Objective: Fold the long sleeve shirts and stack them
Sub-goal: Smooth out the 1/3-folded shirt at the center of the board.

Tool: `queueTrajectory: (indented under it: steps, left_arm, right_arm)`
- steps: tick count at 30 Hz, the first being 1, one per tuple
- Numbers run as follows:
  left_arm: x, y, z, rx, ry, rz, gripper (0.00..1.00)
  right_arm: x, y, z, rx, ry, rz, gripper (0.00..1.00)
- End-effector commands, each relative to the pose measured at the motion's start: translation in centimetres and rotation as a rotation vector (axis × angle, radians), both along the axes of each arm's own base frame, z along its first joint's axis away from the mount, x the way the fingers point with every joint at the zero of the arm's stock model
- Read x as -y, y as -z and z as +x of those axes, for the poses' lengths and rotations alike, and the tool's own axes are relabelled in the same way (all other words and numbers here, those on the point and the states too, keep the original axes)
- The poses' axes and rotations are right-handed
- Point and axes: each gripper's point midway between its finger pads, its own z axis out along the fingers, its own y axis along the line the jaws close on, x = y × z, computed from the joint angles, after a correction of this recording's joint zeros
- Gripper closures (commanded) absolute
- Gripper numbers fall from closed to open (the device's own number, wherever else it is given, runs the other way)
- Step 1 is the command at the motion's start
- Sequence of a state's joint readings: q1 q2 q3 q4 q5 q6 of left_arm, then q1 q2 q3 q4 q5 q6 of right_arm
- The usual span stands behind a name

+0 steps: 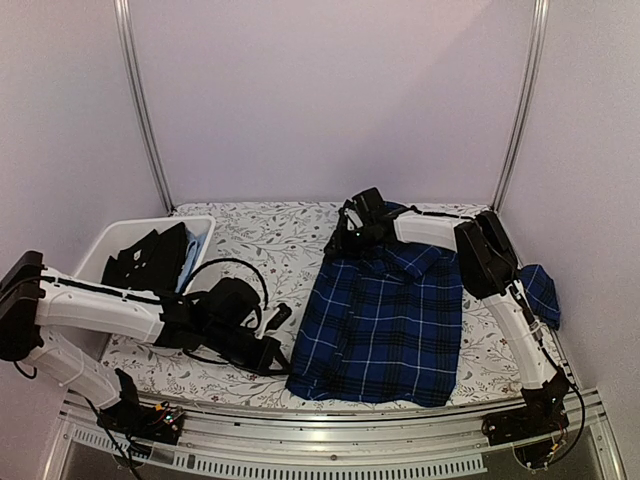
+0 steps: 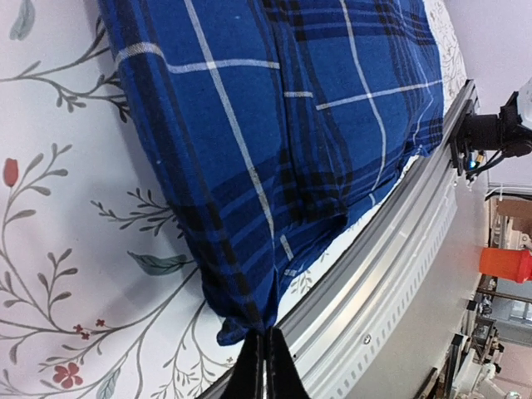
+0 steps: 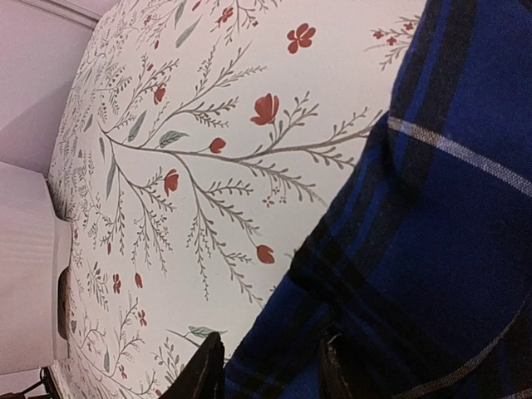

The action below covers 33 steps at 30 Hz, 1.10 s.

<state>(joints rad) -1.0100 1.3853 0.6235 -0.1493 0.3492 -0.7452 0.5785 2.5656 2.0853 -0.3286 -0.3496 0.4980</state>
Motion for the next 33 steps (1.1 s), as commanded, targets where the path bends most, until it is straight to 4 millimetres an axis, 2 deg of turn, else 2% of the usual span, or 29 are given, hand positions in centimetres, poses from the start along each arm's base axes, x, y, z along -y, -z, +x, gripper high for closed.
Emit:
queueTrajectory:
  steps: [1,7,11,13,15,19,22,24,26,30,33]
  left_arm:
    - [-0.3,-0.6,-2.7,-0.116,0.031,0.003,1.00]
    - [-1.8,1.0,-3.2,-0.179,-0.013,0.110,0.99]
    - [-1.4,0.3,-2.0,-0.137,-0.023,0.126,0.79]
    - [-1.0,-0.4,-1.3,-0.117,-0.026,0.132,0.72]
    - [-0.6,-1.4,-0.3,-0.080,-0.028,0.136,0.68]
    - [0.3,-4.9,2.8,0.019,-0.063,0.116,0.67]
    - [0.9,-7.0,5.3,0.070,-0.091,0.079,0.66]
    - [1.3,-7.6,6.9,0.097,-0.107,0.064,0.66]
    - [2.0,-7.9,8.7,0.122,-0.123,0.043,0.66]
    - [3.4,-7.4,12.3,0.169,-0.158,0.019,0.66]
    - [4.3,-5.8,14.3,0.173,-0.162,0.023,0.67]
  right_arm:
    - [2.5,5.1,0.4,-0.094,0.070,-0.067,0.63]
    - [2.3,4.9,0.2,-0.105,0.052,-0.049,0.63]
    - [1.6,3.2,-0.2,-0.089,0.014,-0.031,0.61]
    - [1.2,1.4,-0.2,-0.057,-0.011,-0.022,0.60]
    - [0.7,-1.5,-0.1,-0.008,-0.037,0.000,0.55]
    - [0.7,-7.4,0.2,0.095,-0.065,0.017,0.45]
    - [1.9,-11.6,0.6,0.190,-0.040,-0.027,0.40]
    - [3.4,-13.4,1.0,0.243,0.000,-0.090,0.39]
    - [5.1,-14.1,1.4,0.284,0.042,-0.177,0.38]
    - [8.6,-13.4,1.6,0.295,0.099,-0.333,0.38]
    - [10.5,-12.0,0.8,0.272,0.126,-0.415,0.38]
